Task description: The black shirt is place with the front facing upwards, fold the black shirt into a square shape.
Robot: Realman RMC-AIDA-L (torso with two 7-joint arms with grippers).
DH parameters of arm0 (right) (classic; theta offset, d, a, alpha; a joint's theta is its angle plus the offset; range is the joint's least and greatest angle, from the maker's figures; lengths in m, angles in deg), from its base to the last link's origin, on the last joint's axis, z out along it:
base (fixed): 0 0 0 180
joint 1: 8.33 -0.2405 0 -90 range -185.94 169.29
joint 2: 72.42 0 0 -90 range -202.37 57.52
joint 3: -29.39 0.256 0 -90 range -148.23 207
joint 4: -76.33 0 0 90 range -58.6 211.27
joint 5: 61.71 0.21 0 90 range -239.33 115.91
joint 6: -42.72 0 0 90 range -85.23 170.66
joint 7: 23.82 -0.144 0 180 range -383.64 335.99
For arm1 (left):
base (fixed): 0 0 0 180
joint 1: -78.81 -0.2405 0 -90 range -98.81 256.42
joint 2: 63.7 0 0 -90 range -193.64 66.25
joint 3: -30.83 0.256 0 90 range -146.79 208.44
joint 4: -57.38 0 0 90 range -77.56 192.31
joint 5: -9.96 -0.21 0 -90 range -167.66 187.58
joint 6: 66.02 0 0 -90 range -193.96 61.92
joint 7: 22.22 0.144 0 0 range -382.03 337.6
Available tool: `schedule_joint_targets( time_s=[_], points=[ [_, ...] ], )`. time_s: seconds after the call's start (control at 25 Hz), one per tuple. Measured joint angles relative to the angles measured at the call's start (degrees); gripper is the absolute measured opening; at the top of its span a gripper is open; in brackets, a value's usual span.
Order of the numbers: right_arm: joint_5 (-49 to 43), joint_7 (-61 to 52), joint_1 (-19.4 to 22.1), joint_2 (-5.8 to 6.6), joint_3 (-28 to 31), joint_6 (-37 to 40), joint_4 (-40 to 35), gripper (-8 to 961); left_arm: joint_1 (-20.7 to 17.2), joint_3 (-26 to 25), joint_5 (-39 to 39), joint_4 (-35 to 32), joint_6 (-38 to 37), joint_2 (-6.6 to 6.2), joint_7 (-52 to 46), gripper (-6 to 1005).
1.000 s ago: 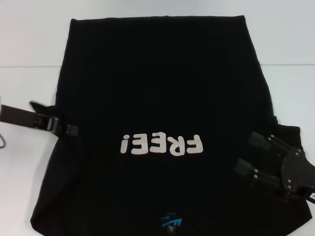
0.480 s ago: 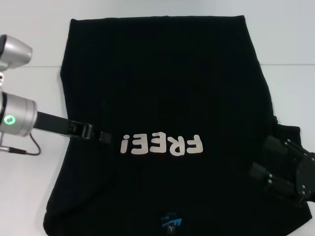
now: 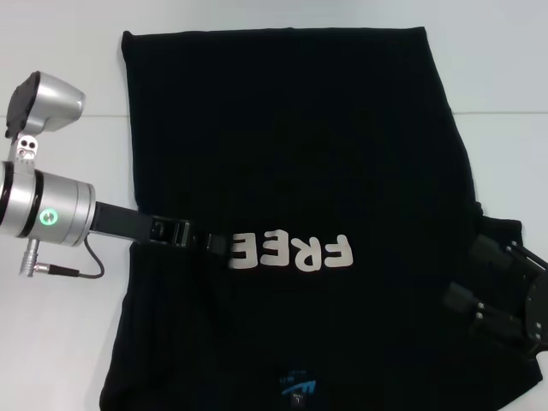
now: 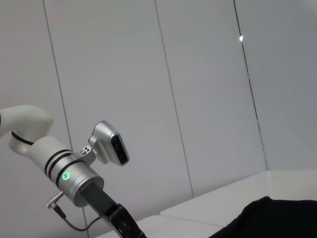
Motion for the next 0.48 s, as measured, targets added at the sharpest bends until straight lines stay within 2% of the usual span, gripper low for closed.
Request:
schedule_joint_targets(
  time_s=[0.2,0.32,0.48],
  points=[
    [0.00,0.01,0.02,-0.10,0.59,1.13,0.00,895,-1.66,-0.34,0.86,-1.96,2.12,0.10,0.28,40],
    [0.00,-0.17,-0.01,-0.15,0.84,1.55,0.00,895,-2.85,-0.46,3.77,-2.35,1.14,-0.17,1.44,257],
    [0.00,-1.14,-0.19,-0.16,1.39,3.04,0.00,895,-5.59,-0.55,9.71,-3.86,-0.41,-0.64,3.75,455]
  ],
)
